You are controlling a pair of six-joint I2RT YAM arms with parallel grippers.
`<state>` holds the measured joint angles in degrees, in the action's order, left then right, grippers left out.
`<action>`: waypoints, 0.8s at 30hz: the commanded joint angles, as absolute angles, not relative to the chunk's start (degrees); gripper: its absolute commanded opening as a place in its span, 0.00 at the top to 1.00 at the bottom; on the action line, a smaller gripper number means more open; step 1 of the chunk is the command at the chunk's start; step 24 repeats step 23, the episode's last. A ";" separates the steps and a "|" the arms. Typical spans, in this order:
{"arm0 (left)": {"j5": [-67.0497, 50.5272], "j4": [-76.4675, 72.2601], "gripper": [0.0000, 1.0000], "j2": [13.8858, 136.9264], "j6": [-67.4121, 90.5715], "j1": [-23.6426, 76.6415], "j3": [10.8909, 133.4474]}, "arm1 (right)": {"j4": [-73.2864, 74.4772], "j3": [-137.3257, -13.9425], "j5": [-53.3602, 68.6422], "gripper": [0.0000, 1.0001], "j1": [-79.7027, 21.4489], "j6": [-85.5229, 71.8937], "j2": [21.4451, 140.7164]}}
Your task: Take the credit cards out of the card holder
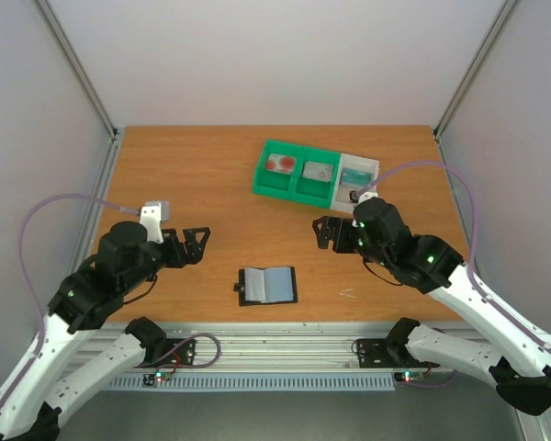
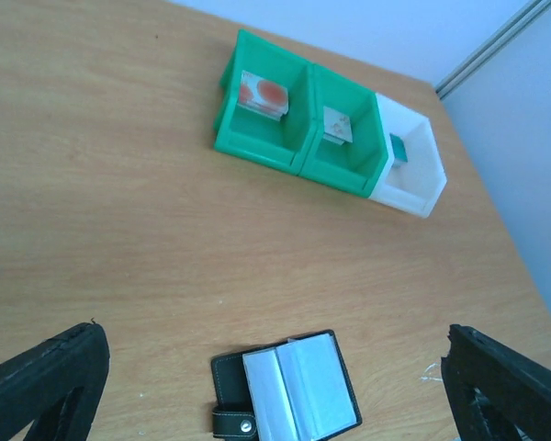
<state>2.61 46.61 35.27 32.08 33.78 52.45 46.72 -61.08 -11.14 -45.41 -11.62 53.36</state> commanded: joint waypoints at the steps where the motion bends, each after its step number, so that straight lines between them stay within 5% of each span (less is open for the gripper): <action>1: 3.46 50.98 0.01 32.90 30.24 33.75 56.17 | 49.62 -62.58 -10.17 0.01 -45.79 -10.31 51.35; 24: 6.33 52.76 0.01 32.19 29.76 33.71 55.63 | 47.65 -60.29 -7.17 0.02 -45.79 -11.78 49.79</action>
